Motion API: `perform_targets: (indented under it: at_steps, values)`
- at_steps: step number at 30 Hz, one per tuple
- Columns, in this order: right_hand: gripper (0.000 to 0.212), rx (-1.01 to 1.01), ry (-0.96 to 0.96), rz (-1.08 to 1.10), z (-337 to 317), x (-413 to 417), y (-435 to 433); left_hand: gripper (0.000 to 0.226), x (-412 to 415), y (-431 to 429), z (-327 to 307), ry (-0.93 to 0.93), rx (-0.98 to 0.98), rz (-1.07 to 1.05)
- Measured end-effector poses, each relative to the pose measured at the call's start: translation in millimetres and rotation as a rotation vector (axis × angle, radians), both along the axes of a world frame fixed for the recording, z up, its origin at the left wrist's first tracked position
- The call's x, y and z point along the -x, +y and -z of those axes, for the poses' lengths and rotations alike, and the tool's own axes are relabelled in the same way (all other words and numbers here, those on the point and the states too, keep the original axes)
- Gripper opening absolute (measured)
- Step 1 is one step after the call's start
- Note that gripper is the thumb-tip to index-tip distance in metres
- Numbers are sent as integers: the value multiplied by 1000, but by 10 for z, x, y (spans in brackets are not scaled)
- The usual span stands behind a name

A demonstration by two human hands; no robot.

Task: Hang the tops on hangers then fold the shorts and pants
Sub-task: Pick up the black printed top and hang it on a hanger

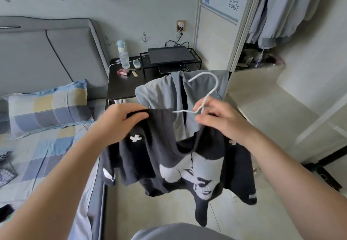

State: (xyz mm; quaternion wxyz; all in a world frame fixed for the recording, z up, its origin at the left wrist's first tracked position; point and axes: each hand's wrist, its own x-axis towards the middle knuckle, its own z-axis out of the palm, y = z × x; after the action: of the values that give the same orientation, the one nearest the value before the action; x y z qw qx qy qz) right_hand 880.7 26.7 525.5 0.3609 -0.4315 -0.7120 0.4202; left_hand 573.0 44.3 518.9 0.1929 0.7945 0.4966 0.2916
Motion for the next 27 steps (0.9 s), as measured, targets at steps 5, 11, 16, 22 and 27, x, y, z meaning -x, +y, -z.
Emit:
perform_targets:
  at_steps: [5,11,16,22,27]
  values:
    - [29,-18,-183,47,-21,-74,12,29,153,29,106,28,41,-10]
    - [32,-83,-290,84,-148,-92,-12,25,180,21,192,26,33,-52]
    - [28,-120,-239,146,-139,-110,-55,25,198,-31,269,61,3,-129]
    - [29,-73,-213,139,-115,-123,-104,26,223,-32,341,21,-36,-248]
    - [31,93,-478,40,18,-86,-99,34,174,-50,182,-65,-210,-163]
